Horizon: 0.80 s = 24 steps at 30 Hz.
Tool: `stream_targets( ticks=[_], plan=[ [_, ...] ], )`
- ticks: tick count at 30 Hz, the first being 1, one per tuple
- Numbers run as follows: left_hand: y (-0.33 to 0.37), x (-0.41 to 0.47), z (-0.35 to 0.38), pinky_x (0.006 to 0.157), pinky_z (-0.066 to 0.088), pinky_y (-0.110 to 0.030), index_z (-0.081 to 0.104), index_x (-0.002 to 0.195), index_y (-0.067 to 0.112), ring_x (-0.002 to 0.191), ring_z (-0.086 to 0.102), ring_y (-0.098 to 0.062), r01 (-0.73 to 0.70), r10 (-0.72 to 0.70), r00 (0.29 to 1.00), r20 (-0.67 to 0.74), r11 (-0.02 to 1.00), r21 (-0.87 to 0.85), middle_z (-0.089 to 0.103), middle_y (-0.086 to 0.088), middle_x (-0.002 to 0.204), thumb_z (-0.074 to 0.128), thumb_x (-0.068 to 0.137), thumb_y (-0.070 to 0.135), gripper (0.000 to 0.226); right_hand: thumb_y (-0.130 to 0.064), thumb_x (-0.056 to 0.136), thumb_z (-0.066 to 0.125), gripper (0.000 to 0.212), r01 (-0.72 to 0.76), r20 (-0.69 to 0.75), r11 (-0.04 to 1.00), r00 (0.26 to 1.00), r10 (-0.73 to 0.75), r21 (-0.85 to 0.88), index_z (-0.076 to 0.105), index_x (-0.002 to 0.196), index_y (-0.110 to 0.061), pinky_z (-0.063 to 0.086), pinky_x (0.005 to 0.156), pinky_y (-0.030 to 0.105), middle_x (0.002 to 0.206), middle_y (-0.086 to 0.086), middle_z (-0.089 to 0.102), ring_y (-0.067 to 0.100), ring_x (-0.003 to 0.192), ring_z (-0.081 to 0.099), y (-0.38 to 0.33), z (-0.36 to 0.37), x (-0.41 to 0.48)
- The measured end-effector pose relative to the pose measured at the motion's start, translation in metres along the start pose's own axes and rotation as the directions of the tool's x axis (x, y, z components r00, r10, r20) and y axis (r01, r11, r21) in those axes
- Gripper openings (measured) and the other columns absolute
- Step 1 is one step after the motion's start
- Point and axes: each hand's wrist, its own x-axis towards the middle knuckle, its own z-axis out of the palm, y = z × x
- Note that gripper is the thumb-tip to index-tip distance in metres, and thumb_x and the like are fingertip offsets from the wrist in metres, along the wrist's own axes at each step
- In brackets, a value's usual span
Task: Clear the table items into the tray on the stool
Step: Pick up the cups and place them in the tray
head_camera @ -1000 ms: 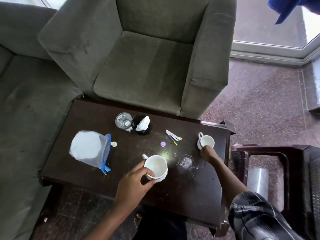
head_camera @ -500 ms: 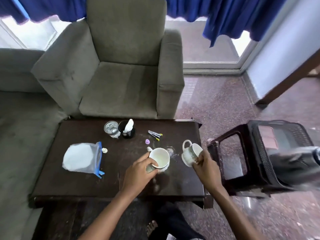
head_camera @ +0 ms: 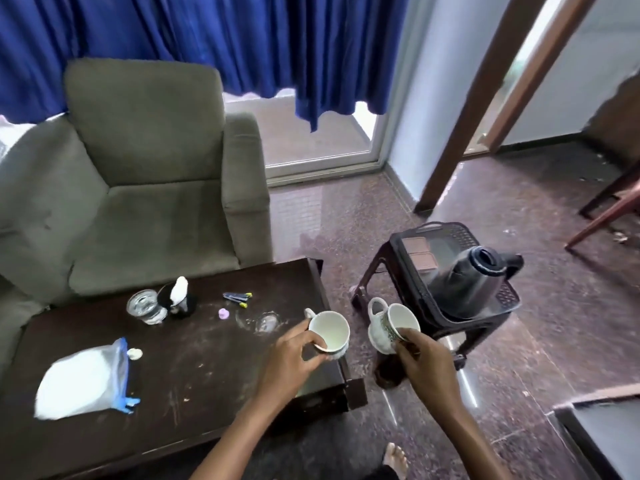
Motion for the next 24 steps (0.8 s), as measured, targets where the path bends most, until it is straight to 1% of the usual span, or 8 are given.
stream_targets(
  ticks=[3, 8, 11, 13, 14, 18, 21, 24],
  plan=[
    [0.032, 0.02, 0.035, 0.076, 0.035, 0.002, 0.07, 0.075, 0.012, 0.096, 0.06, 0.0, -0.028, 0.028, 0.999, 0.038, 1.0, -0.012, 0.061, 0.014, 0.108, 0.08, 0.065, 0.011, 0.015, -0.007, 0.077, 0.071, 0.013, 0.017, -0.056, 0.999, 0.998, -0.019, -0.04, 0.072, 0.09, -0.009, 0.048, 0.061, 0.031, 0.081, 0.01, 0.073, 0.027, 0.073, 0.068, 0.032, -0.03, 0.011],
    [0.082, 0.05, 0.104, 0.075, 0.036, 0.003, 0.07, 0.075, 0.014, 0.102, 0.052, 0.008, -0.006, 0.008, 0.999, 0.046, 0.999, -0.039, 0.062, 0.013, 0.11, 0.081, 0.063, 0.007, 0.018, -0.008, 0.072, 0.075, 0.018, 0.045, -0.095, 0.996, 0.994, -0.052, -0.077, 0.072, 0.09, -0.012, 0.052, 0.06, 0.035, 0.083, 0.008, 0.074, 0.027, 0.074, 0.07, 0.097, -0.081, 0.039],
    [0.109, 0.068, 0.139, 0.076, 0.044, -0.008, 0.07, 0.075, 0.02, 0.097, 0.059, 0.004, 0.019, -0.017, 0.999, 0.049, 0.999, -0.042, 0.063, 0.014, 0.113, 0.082, 0.063, 0.008, 0.02, -0.006, 0.071, 0.075, 0.019, 0.089, -0.115, 0.992, 0.988, -0.099, -0.085, 0.072, 0.089, -0.011, 0.052, 0.059, 0.032, 0.081, 0.008, 0.074, 0.026, 0.073, 0.069, 0.13, -0.111, 0.062],
    [0.125, 0.079, 0.156, 0.078, 0.048, -0.018, 0.07, 0.074, 0.023, 0.098, 0.063, -0.002, 0.034, -0.031, 0.998, 0.057, 0.998, -0.045, 0.062, 0.016, 0.112, 0.082, 0.062, 0.009, 0.021, -0.006, 0.071, 0.075, 0.018, 0.101, -0.129, 0.991, 0.985, -0.112, -0.084, 0.072, 0.088, -0.011, 0.052, 0.058, 0.031, 0.08, 0.008, 0.074, 0.026, 0.072, 0.069, 0.147, -0.129, 0.079],
    [0.132, 0.084, 0.163, 0.079, 0.048, -0.019, 0.069, 0.073, 0.023, 0.099, 0.063, -0.003, 0.038, -0.035, 0.998, 0.061, 0.998, -0.043, 0.062, 0.017, 0.112, 0.082, 0.062, 0.01, 0.021, -0.006, 0.071, 0.075, 0.018, 0.115, -0.136, 0.99, 0.983, -0.125, -0.083, 0.072, 0.088, -0.011, 0.053, 0.057, 0.031, 0.08, 0.008, 0.074, 0.026, 0.071, 0.07, 0.155, -0.137, 0.088],
    [0.152, 0.106, 0.18, 0.077, 0.039, -0.001, 0.069, 0.074, 0.022, 0.102, 0.057, 0.001, 0.041, -0.04, 0.997, 0.065, 0.999, -0.016, 0.057, 0.02, 0.116, 0.081, 0.063, 0.008, 0.022, -0.01, 0.072, 0.074, 0.017, 0.128, -0.145, 0.989, 0.98, -0.138, -0.074, 0.072, 0.089, -0.013, 0.054, 0.058, 0.036, 0.082, 0.008, 0.073, 0.027, 0.072, 0.069, 0.175, -0.158, 0.127],
    [0.157, 0.126, 0.187, 0.076, 0.039, 0.002, 0.063, 0.07, 0.036, 0.102, 0.057, 0.002, 0.059, -0.057, 0.996, 0.065, 0.998, -0.023, 0.055, 0.022, 0.116, 0.081, 0.065, 0.01, 0.033, -0.009, 0.072, 0.075, 0.018, 0.175, -0.134, 0.979, 0.973, -0.188, -0.1, 0.073, 0.089, -0.012, 0.05, 0.056, 0.033, 0.083, 0.008, 0.074, 0.027, 0.07, 0.069, 0.183, -0.168, 0.158],
    [0.159, 0.151, 0.194, 0.083, 0.048, -0.014, 0.058, 0.07, 0.042, 0.104, 0.055, 0.001, 0.059, -0.057, 0.997, 0.045, 0.997, -0.039, 0.054, 0.021, 0.119, 0.082, 0.066, 0.016, 0.036, -0.012, 0.073, 0.075, 0.015, 0.215, -0.122, 0.967, 0.965, -0.232, -0.137, 0.073, 0.088, -0.012, 0.045, 0.055, 0.025, 0.085, 0.003, 0.072, 0.024, 0.07, 0.068, 0.191, -0.172, 0.19]
  ],
)
